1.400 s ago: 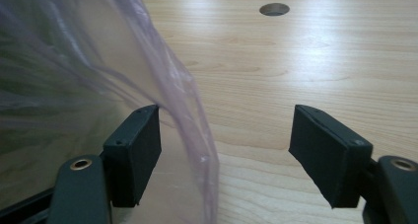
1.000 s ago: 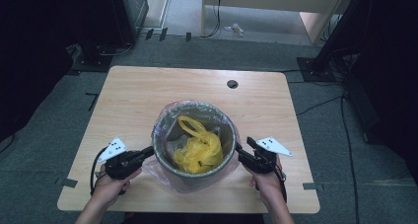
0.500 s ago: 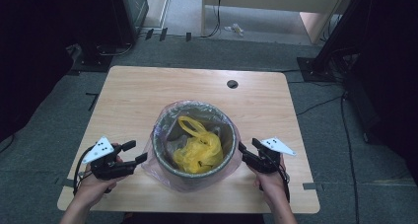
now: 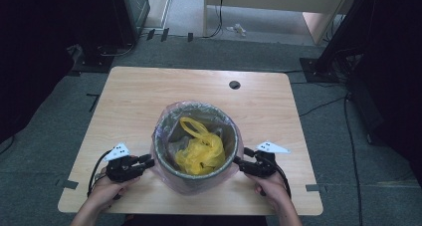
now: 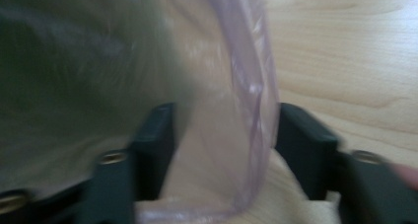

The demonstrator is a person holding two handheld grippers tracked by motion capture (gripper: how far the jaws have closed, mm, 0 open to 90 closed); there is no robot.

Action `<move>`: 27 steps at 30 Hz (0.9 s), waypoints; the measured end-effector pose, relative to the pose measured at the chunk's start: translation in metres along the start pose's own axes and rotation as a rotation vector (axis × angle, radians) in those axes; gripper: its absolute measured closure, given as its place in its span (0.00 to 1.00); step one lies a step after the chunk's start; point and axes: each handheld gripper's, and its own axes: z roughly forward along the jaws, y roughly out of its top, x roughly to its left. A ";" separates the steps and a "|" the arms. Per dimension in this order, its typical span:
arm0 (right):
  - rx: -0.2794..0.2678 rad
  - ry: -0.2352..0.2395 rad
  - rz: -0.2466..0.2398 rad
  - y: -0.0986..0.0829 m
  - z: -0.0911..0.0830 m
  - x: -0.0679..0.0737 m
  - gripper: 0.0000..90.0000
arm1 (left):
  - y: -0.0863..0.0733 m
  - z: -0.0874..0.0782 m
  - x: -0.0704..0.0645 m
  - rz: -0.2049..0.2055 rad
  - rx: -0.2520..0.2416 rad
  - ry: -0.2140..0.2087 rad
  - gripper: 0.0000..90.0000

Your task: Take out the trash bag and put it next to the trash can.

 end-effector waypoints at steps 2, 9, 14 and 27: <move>0.026 -0.023 -0.047 -0.003 0.004 0.005 0.73 | 0.000 0.000 -0.001 0.005 -0.006 -0.001 0.87; -0.112 -0.038 -0.075 0.007 -0.007 0.019 1.00 | 0.004 -0.009 -0.003 0.010 -0.083 -0.023 0.98; -0.382 -0.072 -0.094 0.017 -0.032 0.035 1.00 | 0.009 -0.018 -0.011 0.056 -0.196 -0.035 0.99; -0.676 -0.122 -0.156 0.049 -0.077 0.089 1.00 | 0.013 -0.032 -0.020 0.076 -0.361 -0.089 1.00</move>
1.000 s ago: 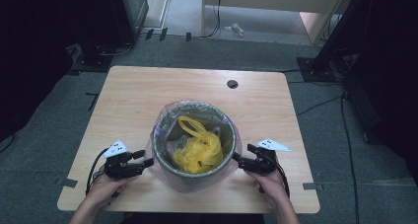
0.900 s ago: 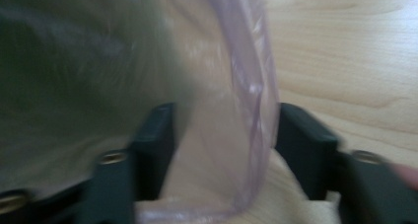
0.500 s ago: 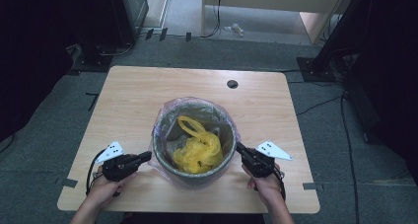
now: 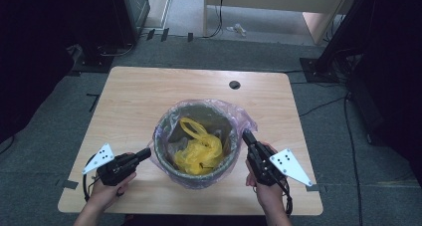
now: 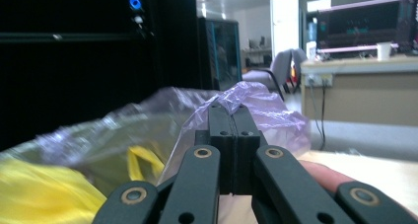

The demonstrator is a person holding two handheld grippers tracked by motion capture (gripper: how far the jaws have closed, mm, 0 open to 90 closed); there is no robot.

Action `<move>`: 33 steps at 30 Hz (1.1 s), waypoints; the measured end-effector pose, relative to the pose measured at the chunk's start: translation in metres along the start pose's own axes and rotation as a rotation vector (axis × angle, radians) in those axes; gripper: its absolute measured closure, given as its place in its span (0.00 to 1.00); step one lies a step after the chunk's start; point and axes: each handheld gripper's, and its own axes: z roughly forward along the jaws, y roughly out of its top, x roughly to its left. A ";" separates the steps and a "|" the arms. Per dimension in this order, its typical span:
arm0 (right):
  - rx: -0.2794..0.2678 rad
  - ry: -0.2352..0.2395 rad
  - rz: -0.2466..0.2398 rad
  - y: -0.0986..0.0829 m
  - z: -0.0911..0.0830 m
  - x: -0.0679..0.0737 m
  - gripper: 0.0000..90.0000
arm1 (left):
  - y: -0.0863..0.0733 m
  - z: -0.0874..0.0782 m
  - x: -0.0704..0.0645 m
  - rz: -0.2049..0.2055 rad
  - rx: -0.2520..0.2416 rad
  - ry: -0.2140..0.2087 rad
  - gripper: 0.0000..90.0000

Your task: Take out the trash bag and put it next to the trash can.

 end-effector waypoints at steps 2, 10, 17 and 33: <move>-0.012 0.008 -0.002 0.004 0.000 0.004 1.00 | 0.002 0.000 -0.004 0.006 -0.023 -0.006 1.00; -0.074 0.077 -0.037 0.037 0.006 0.034 1.00 | 0.013 -0.006 -0.015 0.015 -0.108 -0.015 1.00; -0.044 0.041 -0.044 0.030 0.014 0.038 1.00 | 0.030 -0.016 -0.025 0.004 -0.213 -0.062 1.00; -0.014 0.070 -0.037 0.030 0.023 0.049 1.00 | 0.117 0.011 -0.072 0.075 -0.345 -0.126 1.00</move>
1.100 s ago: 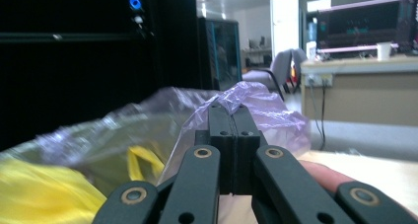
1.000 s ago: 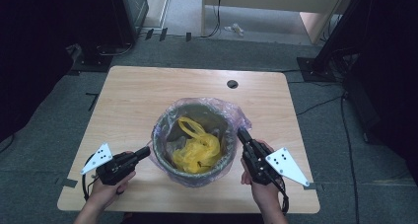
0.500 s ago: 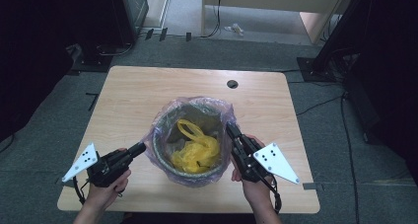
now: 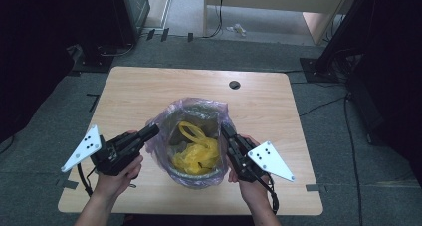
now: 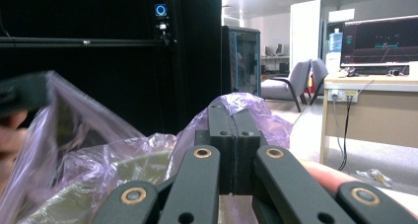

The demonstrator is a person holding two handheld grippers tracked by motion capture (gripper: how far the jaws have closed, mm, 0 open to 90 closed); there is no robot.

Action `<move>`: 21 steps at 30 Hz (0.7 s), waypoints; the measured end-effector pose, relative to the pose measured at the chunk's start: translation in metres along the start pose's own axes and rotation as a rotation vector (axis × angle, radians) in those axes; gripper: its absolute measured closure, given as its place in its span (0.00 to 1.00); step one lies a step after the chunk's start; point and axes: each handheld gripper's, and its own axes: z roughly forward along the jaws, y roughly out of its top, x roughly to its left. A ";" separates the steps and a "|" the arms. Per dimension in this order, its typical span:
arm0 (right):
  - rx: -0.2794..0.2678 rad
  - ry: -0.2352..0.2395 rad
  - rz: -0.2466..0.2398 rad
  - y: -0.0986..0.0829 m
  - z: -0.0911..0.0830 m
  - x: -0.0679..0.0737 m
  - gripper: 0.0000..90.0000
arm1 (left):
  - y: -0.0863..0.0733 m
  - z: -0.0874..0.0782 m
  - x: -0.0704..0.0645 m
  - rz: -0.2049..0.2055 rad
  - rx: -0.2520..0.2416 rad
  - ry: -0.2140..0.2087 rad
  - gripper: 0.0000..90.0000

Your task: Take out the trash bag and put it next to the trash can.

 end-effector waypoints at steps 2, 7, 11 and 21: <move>-0.003 -0.002 -0.006 0.001 0.000 0.000 1.00 | 0.010 0.010 -0.001 0.006 -0.003 -0.001 1.00; 0.001 -0.015 0.002 0.001 0.000 -0.003 1.00 | 0.032 0.020 0.004 -0.029 -0.076 0.021 1.00; -0.010 -0.029 -0.002 0.002 -0.001 -0.005 1.00 | 0.040 0.020 -0.001 -0.006 -0.185 0.089 0.94; -0.007 -0.040 -0.004 0.002 -0.003 -0.008 1.00 | 0.031 -0.006 -0.004 0.026 -0.089 0.145 0.41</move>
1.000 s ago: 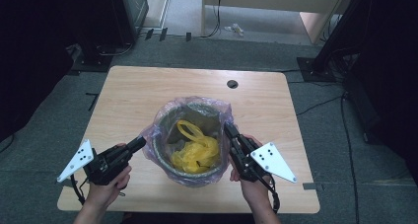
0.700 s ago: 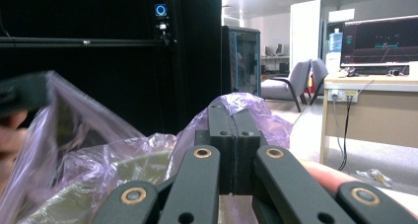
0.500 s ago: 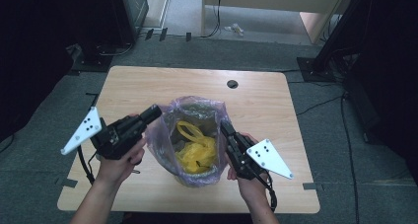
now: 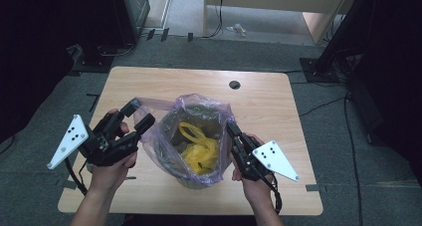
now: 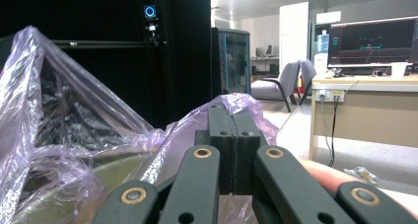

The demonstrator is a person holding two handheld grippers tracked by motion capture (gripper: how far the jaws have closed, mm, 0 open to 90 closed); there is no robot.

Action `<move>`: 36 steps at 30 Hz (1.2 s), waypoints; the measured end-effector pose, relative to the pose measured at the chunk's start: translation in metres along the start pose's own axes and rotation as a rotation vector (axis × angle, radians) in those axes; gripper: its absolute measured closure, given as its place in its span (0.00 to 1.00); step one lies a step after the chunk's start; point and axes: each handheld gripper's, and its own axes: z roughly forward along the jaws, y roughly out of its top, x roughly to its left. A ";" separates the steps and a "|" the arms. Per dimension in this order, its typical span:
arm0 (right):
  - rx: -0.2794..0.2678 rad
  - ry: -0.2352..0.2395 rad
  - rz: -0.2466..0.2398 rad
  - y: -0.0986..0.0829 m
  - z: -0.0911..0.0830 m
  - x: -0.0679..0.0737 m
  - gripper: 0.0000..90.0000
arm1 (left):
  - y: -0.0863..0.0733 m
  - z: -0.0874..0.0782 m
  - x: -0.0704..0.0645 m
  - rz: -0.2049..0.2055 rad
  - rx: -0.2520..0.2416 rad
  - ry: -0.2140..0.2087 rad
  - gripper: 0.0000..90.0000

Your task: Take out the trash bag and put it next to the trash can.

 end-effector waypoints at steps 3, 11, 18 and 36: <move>0.003 0.008 0.004 0.000 0.001 0.002 1.00 | -0.013 -0.005 0.001 -0.007 0.076 0.028 0.48; 0.016 0.075 -0.019 0.006 0.007 0.019 1.00 | -0.035 0.013 -0.022 0.042 0.162 -0.065 0.55; 0.050 0.126 -0.024 0.018 0.015 0.027 1.00 | -0.044 0.039 -0.038 0.047 0.242 -0.136 0.45; 0.090 0.210 -0.022 0.030 0.024 0.038 1.00 | -0.045 0.056 -0.063 0.064 0.339 -0.263 0.44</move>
